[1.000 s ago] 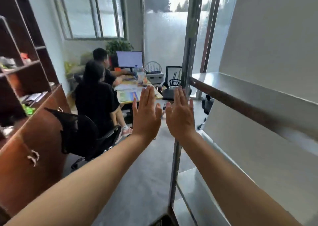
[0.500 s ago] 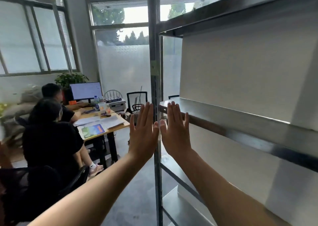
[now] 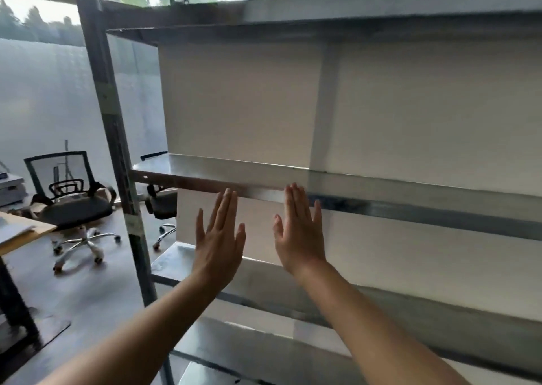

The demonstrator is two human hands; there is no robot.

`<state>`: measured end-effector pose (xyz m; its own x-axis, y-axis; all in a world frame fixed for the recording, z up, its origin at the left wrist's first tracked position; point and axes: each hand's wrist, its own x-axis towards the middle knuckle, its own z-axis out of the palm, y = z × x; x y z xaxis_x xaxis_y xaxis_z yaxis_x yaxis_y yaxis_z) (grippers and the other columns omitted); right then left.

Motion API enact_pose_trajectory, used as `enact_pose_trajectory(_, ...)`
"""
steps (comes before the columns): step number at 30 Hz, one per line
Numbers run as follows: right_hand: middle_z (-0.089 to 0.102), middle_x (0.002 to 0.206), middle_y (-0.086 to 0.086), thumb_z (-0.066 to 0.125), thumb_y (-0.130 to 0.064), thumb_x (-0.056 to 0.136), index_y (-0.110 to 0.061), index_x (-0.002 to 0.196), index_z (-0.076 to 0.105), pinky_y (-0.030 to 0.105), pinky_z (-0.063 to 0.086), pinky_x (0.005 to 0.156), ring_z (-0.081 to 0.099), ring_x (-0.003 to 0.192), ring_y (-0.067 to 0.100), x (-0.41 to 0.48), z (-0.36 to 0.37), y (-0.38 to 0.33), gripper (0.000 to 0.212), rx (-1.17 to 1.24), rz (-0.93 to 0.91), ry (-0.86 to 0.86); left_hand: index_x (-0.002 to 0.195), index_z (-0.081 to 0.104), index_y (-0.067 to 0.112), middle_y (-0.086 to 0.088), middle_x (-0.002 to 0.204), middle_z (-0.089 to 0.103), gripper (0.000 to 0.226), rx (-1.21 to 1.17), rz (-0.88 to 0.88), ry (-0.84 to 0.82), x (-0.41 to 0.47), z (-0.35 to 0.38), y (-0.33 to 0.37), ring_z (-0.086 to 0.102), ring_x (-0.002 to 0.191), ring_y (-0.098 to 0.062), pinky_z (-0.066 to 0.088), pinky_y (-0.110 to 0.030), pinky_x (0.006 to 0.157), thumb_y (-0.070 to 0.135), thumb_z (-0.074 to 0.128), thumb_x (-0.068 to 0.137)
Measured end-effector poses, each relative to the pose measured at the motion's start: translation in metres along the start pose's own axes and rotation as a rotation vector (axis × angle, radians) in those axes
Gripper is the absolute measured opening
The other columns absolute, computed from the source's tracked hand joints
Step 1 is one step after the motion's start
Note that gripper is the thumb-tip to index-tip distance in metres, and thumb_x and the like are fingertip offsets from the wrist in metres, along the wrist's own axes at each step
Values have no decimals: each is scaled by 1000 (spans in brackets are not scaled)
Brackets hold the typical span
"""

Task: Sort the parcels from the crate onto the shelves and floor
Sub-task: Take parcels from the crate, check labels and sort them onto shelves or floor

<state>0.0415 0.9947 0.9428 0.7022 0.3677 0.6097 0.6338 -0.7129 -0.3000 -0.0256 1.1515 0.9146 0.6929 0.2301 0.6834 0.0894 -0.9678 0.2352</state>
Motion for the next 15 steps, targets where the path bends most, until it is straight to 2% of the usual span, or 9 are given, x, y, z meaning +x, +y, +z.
enact_pose_trajectory(3, -13, 164, -3, 19, -39, 106, -19, 157, -5, 43, -7, 123, -16, 149, 9, -9, -37, 31, 60, -62, 78, 35, 157, 4, 19, 6, 164, -2, 63, -80, 73, -7, 11, 2, 57, -6, 151, -7, -5, -42, 122, 44, 14, 100)
enact_pose_trajectory(9, -12, 164, -3, 21, -39, 106, -17, 157, -5, 39, -13, 121, -16, 149, 10, -57, -129, 100, 62, -172, 134, 91, 157, 3, 19, 8, 164, -2, 61, -198, 225, -48, 16, 14, 192, -10, 150, -3, -7, -41, 122, 40, 16, 101)
enact_pose_trajectory(15, -7, 165, -3, 25, -38, 105, -18, 157, -2, 43, -5, 123, -13, 150, 9, -130, -246, 194, 62, -288, 253, 170, 155, -13, 23, 11, 161, -21, 67, -324, 364, -182, -23, 32, 372, -22, 146, -2, -10, -43, 122, 47, -5, 94)
